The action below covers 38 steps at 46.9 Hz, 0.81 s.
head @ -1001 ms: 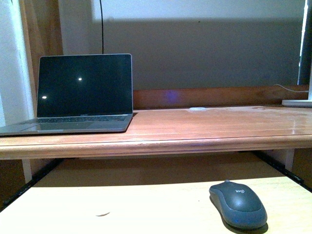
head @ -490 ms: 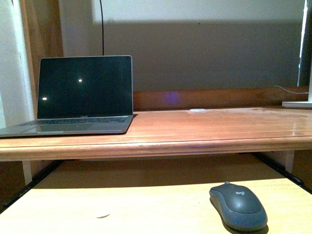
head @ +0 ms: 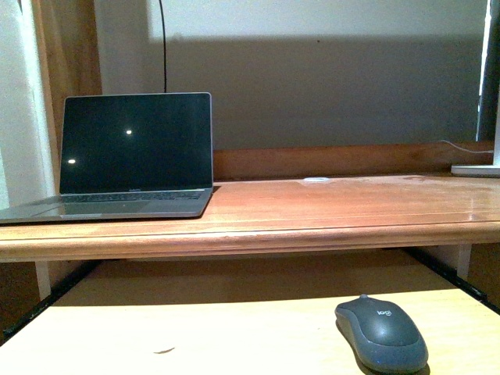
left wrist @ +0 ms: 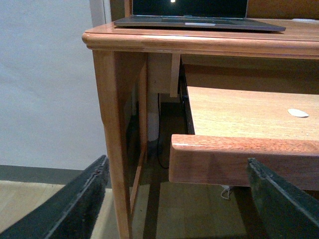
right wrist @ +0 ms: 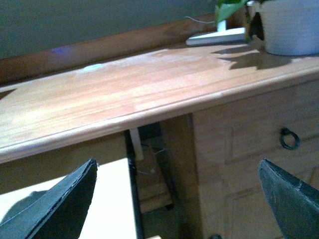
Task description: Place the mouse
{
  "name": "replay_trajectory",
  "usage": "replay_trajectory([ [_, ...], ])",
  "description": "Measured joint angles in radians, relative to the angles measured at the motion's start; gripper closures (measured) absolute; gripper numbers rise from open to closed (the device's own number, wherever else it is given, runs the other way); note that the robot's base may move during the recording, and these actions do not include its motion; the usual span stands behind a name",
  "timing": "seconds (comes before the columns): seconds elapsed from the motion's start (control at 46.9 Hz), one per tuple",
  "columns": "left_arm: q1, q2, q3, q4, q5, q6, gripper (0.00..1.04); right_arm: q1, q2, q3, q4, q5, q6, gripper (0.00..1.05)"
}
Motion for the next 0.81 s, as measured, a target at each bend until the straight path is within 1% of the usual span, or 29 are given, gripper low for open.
replay_trajectory([
  [0.043, 0.000, 0.000, 0.000, 0.000, 0.000, 0.000, 0.06, 0.066, 0.052, 0.032, 0.026, 0.028, -0.024, 0.07],
  [0.064, 0.000, 0.000, 0.000, 0.000, 0.000, 0.001, 0.07, 0.082, 0.064, 0.039, 0.032, 0.035, -0.031, 0.07],
  [0.085, 0.000, 0.000, 0.000, 0.000, 0.000, 0.001, 0.08, 0.116, 0.089, 0.056, 0.045, 0.051, -0.043, 0.07],
  [0.17, 0.000, 0.000, 0.000, 0.000, 0.000, 0.001, 0.08, 0.291, 0.219, 0.135, 0.082, 0.085, -0.126, 0.07],
  [0.192, 0.000, 0.000, 0.000, 0.000, 0.000, 0.001, 0.08, 0.317, 0.243, 0.143, 0.085, 0.092, -0.141, 0.07],
  [0.256, 0.000, 0.000, 0.000, 0.000, 0.000, 0.001, 0.08, 0.389, 0.306, 0.163, 0.086, 0.105, -0.174, 0.07],
  [0.426, 0.000, 0.000, 0.000, 0.000, 0.000, 0.001, 0.08, 0.522, 0.434, 0.181, 0.120, 0.135, -0.249, 0.07],
  [0.511, 0.000, 0.000, 0.000, 0.000, 0.000, 0.001, 0.08, 0.561, 0.494, 0.184, 0.131, 0.149, -0.278, 0.07],
  [0.575, 0.000, 0.000, 0.000, 0.000, 0.000, 0.001, 0.08, 0.568, 0.537, 0.200, 0.135, 0.167, -0.283, 0.07],
  [0.66, 0.000, 0.000, 0.000, 0.000, 0.000, 0.001, 0.08, 0.560, 0.615, 0.246, 0.115, 0.202, -0.280, 0.07],
  [0.703, 0.000, 0.000, 0.000, 0.000, 0.000, 0.001, 0.08, 0.550, 0.669, 0.282, 0.075, 0.232, -0.264, 0.07],
  [0.81, 0.000, 0.000, 0.000, 0.000, 0.000, 0.001, 0.08, 0.531, 0.740, 0.333, 0.002, 0.252, -0.235, 0.07],
])
